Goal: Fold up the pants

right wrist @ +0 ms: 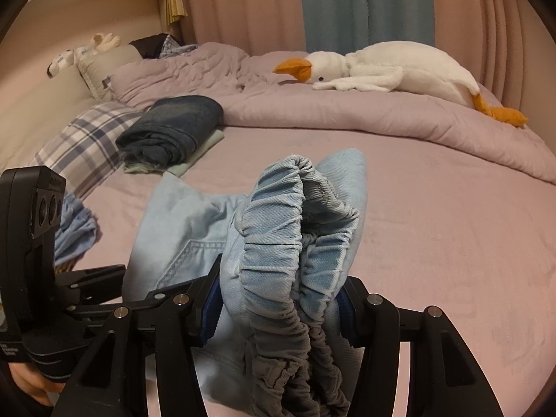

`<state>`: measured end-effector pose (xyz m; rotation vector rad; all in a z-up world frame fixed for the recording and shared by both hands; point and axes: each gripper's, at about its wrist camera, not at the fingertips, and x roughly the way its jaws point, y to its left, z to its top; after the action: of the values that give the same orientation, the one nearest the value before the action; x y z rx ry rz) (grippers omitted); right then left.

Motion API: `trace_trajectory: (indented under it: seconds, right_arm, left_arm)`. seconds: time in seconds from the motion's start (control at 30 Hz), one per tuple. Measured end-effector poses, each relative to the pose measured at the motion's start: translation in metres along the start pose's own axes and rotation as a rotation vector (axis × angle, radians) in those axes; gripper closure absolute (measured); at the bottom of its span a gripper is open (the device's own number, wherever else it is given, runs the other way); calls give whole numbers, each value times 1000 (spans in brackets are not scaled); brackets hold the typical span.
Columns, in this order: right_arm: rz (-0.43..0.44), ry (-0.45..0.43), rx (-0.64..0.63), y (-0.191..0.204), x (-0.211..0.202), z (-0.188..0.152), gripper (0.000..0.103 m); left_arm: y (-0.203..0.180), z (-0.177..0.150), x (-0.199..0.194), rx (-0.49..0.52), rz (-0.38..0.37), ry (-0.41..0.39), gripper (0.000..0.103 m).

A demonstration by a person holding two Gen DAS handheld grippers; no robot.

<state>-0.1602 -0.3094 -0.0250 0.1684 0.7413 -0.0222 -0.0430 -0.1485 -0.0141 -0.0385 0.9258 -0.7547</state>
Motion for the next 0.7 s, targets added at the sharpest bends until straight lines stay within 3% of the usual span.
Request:
trace_trajectory:
  seconds: [0.43, 0.7]
  right_arm:
    - [3, 8, 12, -10, 21, 13, 46]
    - [20, 82, 63, -25, 50, 12, 46]
  left_arm:
    - [8, 19, 23, 18, 20, 6, 72]
    - [22, 21, 46, -1, 42, 54, 72]
